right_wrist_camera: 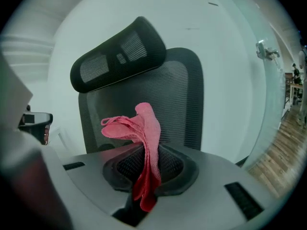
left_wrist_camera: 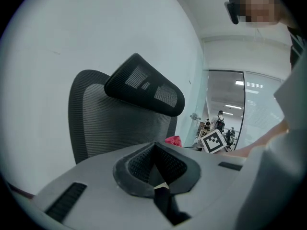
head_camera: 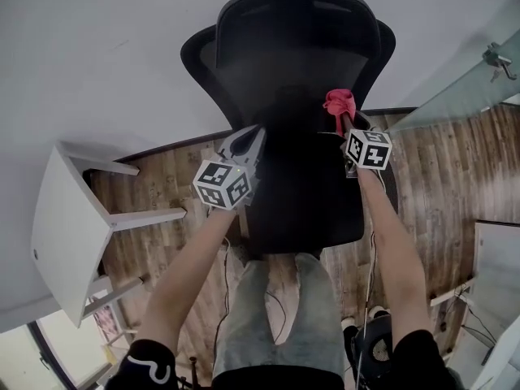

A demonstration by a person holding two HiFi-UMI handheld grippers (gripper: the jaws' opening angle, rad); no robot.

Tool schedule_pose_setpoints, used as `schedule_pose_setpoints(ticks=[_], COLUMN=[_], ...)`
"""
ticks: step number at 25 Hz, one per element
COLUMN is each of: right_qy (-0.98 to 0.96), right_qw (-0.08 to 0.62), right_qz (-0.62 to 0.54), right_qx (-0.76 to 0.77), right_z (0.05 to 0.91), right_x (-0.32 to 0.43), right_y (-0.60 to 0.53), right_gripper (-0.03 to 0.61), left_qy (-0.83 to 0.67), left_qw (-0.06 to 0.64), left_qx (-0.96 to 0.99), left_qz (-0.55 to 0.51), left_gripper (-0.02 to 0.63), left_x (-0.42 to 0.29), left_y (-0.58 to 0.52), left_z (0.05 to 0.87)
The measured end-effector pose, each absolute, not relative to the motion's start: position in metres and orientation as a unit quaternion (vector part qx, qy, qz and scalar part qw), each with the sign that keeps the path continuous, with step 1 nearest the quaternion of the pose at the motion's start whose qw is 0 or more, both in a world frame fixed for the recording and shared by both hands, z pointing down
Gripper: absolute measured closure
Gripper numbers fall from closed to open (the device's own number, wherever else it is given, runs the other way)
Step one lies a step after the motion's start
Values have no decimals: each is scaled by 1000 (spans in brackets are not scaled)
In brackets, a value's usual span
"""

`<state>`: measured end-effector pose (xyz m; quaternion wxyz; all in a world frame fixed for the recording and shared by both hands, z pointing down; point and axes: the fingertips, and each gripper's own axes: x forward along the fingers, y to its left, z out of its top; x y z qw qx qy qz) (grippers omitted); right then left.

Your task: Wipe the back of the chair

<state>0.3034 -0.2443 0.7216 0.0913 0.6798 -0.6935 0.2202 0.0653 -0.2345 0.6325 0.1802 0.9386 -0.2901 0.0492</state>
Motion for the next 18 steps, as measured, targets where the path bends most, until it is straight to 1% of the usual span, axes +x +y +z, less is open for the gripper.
schedule_pose_setpoints(ticks=[5,10,14,18], right_qy=[-731,-760,-775,-779], right_qw=[78,88,99,116], right_qz=[228,231,230,226], right_qx=[639,601,581,574], right_z=[722,731,739,747], right_x=[209,122,67,28], right_y=[-268,-291,-306,-320], right_gripper=[506,506,506,507], left_qy=[-302,-317,-324,-336], left_qw=[181,186,191,195], left_qx=[934,928,925,920], left_qz=[63,59,55,56], left_gripper=[589,589,589,589], left_x=[6,-46,-82,-117], left_y=[-239,-249,-253,-262], left_z=[639,646,652,659])
